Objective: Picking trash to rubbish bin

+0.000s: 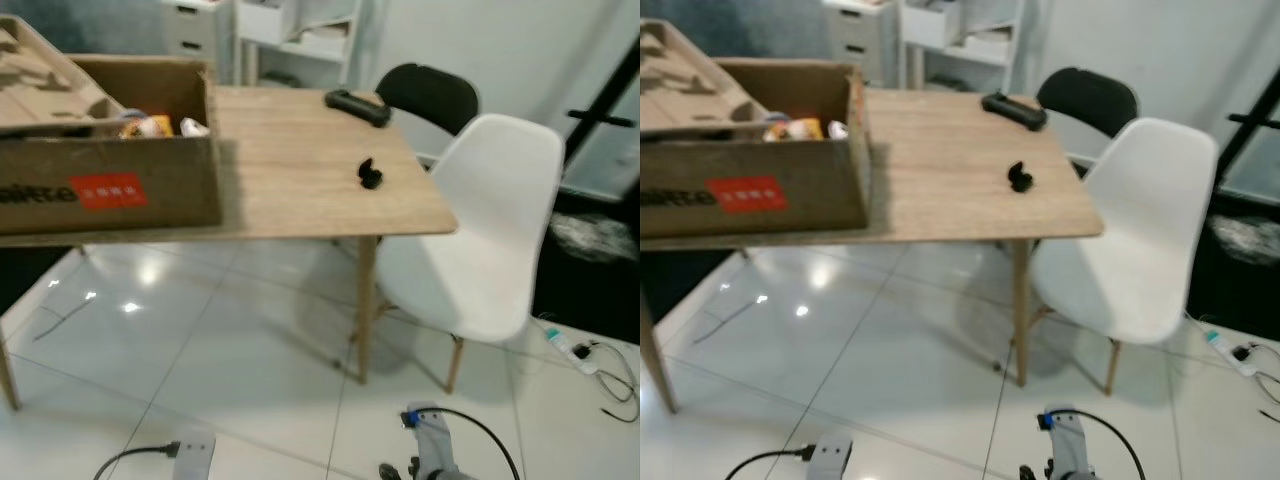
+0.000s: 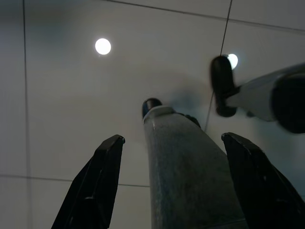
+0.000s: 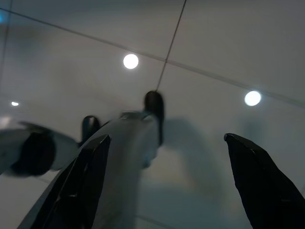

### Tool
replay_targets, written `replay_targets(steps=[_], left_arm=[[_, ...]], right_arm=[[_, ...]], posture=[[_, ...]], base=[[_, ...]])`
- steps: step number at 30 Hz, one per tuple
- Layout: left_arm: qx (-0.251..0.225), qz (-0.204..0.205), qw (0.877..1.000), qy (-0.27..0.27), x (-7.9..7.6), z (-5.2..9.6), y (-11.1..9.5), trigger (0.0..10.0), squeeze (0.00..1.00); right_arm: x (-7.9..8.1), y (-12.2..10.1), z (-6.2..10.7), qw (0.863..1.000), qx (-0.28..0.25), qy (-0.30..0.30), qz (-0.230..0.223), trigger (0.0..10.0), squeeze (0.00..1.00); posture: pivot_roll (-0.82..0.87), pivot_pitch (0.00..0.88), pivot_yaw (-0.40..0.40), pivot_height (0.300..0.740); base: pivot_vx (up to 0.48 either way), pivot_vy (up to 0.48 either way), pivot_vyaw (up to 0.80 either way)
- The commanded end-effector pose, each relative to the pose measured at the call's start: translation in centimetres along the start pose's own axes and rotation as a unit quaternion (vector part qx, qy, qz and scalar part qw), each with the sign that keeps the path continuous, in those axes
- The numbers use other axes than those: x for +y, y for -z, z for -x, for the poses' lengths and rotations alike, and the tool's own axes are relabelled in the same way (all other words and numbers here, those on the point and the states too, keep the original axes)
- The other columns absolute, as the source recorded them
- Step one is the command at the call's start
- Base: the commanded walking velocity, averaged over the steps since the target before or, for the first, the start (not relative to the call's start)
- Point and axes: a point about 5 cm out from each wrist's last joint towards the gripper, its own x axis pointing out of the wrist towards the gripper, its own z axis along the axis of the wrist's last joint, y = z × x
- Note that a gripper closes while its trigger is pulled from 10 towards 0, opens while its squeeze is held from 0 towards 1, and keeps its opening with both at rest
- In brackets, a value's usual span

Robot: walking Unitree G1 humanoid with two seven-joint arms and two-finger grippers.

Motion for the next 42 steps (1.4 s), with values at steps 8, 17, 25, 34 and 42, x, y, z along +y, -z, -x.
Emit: replay_targets(steps=[8, 17, 25, 34, 42], left_arm=[[0.035, -0.025, 0.999, -0.007, 0.3, 0.3, 2.0, 10.0, 0.00], [0.038, -0.033, 0.999, -0.007, 0.2, 0.3, 2.2, 10.0, 0.00], [0.040, -0.041, 0.998, -0.006, 0.0, 0.3, 2.3, 10.0, 0.00], [0.043, -0.048, 0.998, -0.005, -0.1, 0.3, 2.5, 10.0, 0.00], [0.045, -0.049, 0.998, -0.005, -0.1, 0.3, 2.7, 10.0, 0.00]], right_arm=[[-0.5, 0.8, 0.2, 1.000, 0.014, 0.008, -0.002, 10.0, 0.00], [-0.5, 1.0, 0.2, 1.000, 0.017, 0.008, 0.000, 10.0, 0.00], [-0.5, 1.0, 0.2, 1.000, 0.019, 0.009, 0.006, 10.0, 0.00], [-0.6, 1.2, 0.3, 1.000, 0.023, 0.010, 0.013, 10.0, 0.00], [-0.6, 1.3, 0.3, 1.000, 0.024, 0.010, 0.012, 10.0, 0.00]], posture=[[0.05, 0.070, -0.042, 0.740], [0.06, 0.069, -0.045, 0.740], [0.06, 0.063, -0.048, 0.740], [0.06, 0.056, -0.051, 0.740], [0.06, 0.057, -0.050, 0.740]], base=[[0.000, 0.000, -0.79], [0.000, 0.000, -0.79], [0.000, 0.000, -0.79], [0.000, 0.000, -0.79], [0.000, 0.000, -0.79]])
